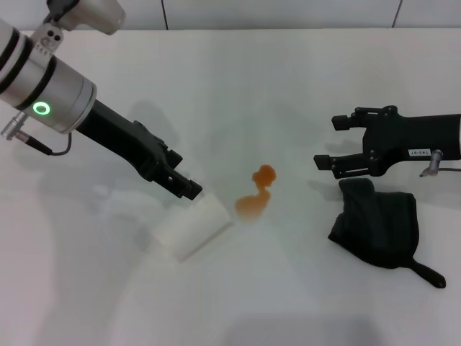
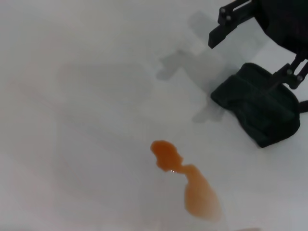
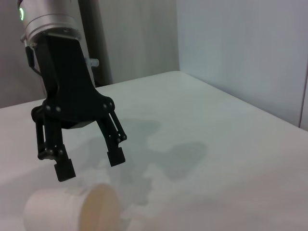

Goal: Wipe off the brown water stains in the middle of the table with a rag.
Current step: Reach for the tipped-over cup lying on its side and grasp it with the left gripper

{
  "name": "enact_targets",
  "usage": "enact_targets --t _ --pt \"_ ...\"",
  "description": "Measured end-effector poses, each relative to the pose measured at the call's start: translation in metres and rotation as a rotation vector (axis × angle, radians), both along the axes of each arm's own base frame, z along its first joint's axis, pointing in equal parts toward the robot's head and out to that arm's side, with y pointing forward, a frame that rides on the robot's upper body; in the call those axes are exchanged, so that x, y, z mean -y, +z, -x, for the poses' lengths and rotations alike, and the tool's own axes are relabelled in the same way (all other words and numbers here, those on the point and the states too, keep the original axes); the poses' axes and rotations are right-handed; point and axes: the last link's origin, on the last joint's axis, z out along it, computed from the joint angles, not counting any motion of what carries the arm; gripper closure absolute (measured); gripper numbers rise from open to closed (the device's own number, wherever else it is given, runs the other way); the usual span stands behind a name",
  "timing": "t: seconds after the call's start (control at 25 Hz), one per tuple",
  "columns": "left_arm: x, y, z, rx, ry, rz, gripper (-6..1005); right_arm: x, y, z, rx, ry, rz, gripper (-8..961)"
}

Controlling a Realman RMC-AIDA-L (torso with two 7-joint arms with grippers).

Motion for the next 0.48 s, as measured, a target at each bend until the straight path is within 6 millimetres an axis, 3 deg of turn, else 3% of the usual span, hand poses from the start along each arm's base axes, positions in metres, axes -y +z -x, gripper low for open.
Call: enact_targets --t 0.48 --pt "0.014 0.000 0.002 -0.010 0.021 0.099 137 0.000 0.000 0.000 -0.001 0.001 0.002 96"
